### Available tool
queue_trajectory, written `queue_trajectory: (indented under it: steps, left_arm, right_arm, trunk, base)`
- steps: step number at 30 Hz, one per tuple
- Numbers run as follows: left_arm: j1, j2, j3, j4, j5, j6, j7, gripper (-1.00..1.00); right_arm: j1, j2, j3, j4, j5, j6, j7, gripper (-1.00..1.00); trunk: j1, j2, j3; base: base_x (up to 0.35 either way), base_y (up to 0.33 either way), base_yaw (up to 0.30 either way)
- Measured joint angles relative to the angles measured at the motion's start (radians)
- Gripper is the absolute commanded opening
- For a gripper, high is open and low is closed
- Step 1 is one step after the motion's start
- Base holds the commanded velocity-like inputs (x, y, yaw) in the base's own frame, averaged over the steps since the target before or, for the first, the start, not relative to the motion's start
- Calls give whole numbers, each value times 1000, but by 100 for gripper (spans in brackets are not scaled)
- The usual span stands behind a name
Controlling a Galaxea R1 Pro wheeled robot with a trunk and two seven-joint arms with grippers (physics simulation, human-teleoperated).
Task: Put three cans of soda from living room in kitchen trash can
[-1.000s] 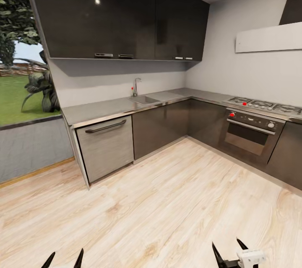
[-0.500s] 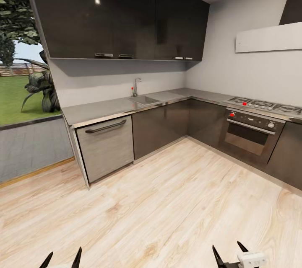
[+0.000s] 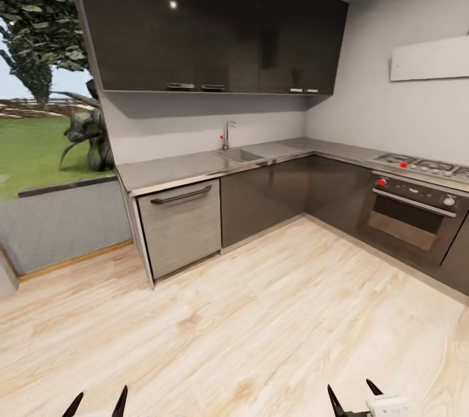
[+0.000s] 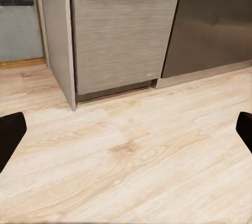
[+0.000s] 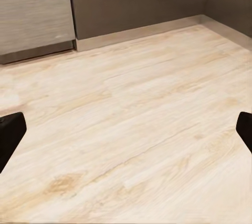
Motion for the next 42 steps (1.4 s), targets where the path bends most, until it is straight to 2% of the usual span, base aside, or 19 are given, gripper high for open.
queue_trajectory:
  steps: [15, 26, 42]
  left_arm:
    - [1, -1, -1, 0, 0, 0, -4, 100]
    - [0, -1, -3, 0, -2, -1, -4, 100]
    - [0, -2, -3, 1, -6, -2, -4, 100]
  right_arm:
    - [-2, -1, -1, 18, -1, -1, 0, 100]
    - [-4, 0, 0, 49, -1, 0, -3, 100]
    - [-6, 1, 1, 60, -1, 0, -5, 100]
  trunk:
    - [0, 0, 0]
    - [0, 0, 0]
    - [0, 0, 0]
  base:
    - [0, 0, 247]
    - [0, 0, 61]
    - [0, 0, 235]
